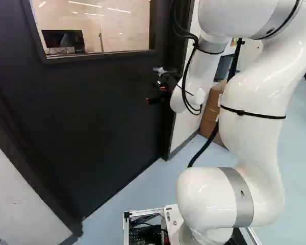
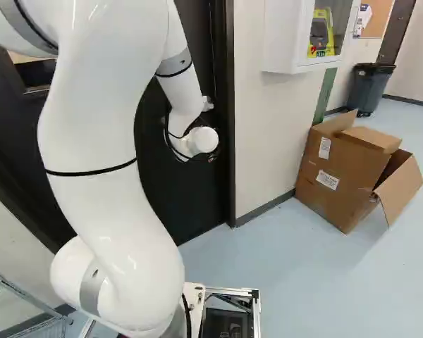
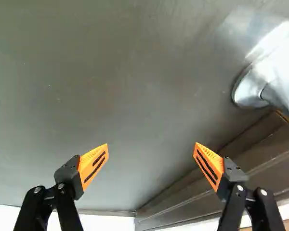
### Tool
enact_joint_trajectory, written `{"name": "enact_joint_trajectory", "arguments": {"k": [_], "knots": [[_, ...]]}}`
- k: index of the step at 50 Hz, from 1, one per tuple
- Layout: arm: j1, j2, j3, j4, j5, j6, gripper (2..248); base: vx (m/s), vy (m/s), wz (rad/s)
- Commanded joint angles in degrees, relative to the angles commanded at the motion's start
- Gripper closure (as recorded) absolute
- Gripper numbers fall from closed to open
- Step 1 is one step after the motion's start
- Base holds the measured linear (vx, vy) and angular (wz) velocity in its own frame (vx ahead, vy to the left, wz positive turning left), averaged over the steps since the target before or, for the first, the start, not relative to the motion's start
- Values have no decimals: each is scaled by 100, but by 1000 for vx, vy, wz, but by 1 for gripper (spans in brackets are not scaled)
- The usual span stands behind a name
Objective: Open the door and move inside
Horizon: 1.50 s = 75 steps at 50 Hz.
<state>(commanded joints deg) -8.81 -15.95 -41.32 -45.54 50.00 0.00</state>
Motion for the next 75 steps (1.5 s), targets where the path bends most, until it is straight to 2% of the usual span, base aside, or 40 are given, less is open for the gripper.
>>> {"name": "enact_joint_trajectory", "arguments": {"k": [24,44,75], "knots": [[-5,-357,-53,0,0,0,3,0,0,0],[-12,-407,-75,0,13,0,3,0,0,0],[15,-673,-413,0,788,0,3,0,0,0]]}}
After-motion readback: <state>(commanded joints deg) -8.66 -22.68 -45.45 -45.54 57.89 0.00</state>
